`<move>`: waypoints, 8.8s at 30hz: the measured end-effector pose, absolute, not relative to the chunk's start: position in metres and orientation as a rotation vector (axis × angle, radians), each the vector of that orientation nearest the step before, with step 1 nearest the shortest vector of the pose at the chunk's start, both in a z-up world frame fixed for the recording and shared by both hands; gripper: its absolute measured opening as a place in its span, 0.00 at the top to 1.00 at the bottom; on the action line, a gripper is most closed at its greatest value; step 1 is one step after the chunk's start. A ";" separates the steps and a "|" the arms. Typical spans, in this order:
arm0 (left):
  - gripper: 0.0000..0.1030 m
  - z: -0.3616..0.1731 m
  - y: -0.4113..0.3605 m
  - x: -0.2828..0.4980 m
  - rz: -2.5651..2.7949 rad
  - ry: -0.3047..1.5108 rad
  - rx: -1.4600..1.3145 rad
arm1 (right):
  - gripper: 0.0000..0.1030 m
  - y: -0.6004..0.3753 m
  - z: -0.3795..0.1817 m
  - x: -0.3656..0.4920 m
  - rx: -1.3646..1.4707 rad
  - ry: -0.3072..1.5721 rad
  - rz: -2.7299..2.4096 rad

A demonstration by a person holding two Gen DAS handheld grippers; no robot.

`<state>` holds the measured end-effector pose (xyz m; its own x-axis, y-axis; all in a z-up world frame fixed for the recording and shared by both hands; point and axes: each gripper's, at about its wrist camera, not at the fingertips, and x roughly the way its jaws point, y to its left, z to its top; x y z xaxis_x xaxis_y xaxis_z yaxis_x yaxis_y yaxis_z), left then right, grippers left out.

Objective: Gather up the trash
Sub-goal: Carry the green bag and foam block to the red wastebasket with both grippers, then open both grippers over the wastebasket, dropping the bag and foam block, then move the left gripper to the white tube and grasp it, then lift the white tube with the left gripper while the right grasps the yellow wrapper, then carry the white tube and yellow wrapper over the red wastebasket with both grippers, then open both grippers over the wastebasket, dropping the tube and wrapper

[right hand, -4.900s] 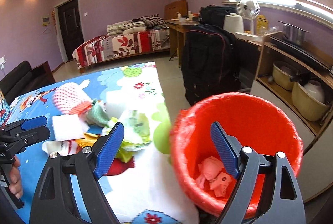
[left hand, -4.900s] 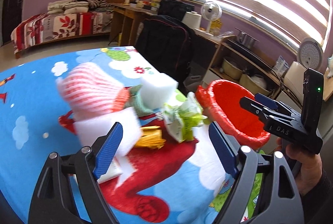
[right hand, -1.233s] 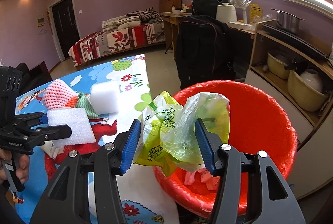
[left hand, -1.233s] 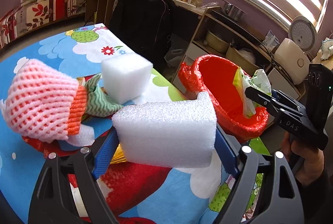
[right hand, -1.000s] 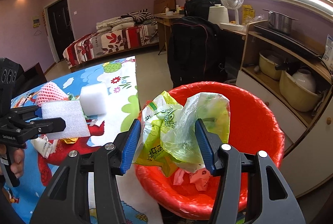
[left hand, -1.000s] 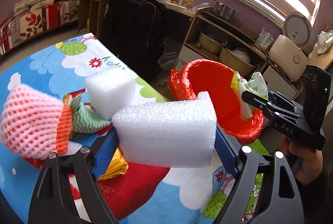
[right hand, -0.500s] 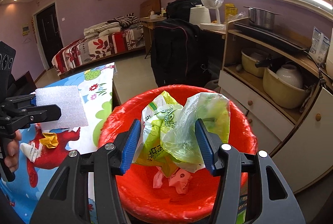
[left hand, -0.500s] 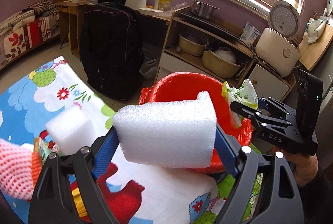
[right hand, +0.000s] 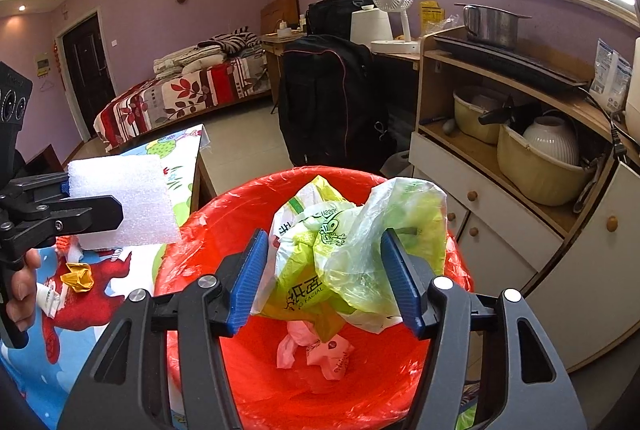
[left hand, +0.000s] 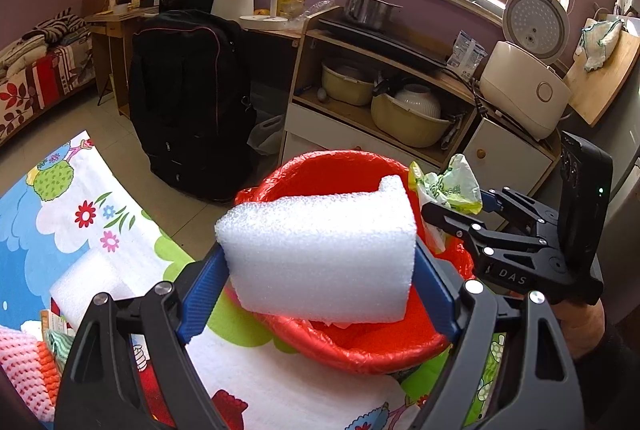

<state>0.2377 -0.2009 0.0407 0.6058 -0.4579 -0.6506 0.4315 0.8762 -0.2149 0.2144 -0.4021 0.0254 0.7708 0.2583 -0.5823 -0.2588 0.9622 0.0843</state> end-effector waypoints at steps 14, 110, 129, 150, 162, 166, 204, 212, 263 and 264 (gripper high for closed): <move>0.20 0.038 -0.224 0.252 -0.538 0.781 -0.013 | 0.27 -0.427 0.023 0.214 0.048 0.622 0.219; 0.08 -0.033 0.002 0.058 0.086 0.811 -0.238 | 0.18 -0.220 -0.001 0.146 -0.053 0.743 0.615; 0.16 -0.056 0.000 0.073 0.108 0.895 -0.195 | 0.18 -0.201 -0.010 0.152 -0.066 0.776 0.650; 0.35 -0.044 0.023 0.076 0.141 0.892 -0.207 | 0.18 -0.167 -0.021 0.153 -0.085 0.818 0.688; 0.35 -0.029 0.048 0.071 0.180 0.849 -0.248 | 0.18 -0.120 -0.034 0.159 -0.147 0.868 0.702; 0.35 -0.026 0.052 0.069 0.185 0.841 -0.258 | 0.18 -0.107 -0.038 0.163 -0.171 0.886 0.704; 0.35 0.004 -0.014 0.107 0.030 0.787 -0.153 | 0.45 -0.202 0.006 0.167 -0.103 0.783 0.547; 0.35 0.012 -0.049 0.132 -0.036 0.773 -0.088 | 0.45 -0.244 0.017 0.179 -0.082 0.737 0.454; 0.34 0.031 -0.248 0.260 -0.433 0.747 0.111 | 0.41 -0.411 0.012 0.232 0.047 0.733 0.120; 0.33 0.031 -0.248 0.261 -0.439 0.751 0.108 | 0.40 -0.412 0.012 0.232 0.047 0.733 0.118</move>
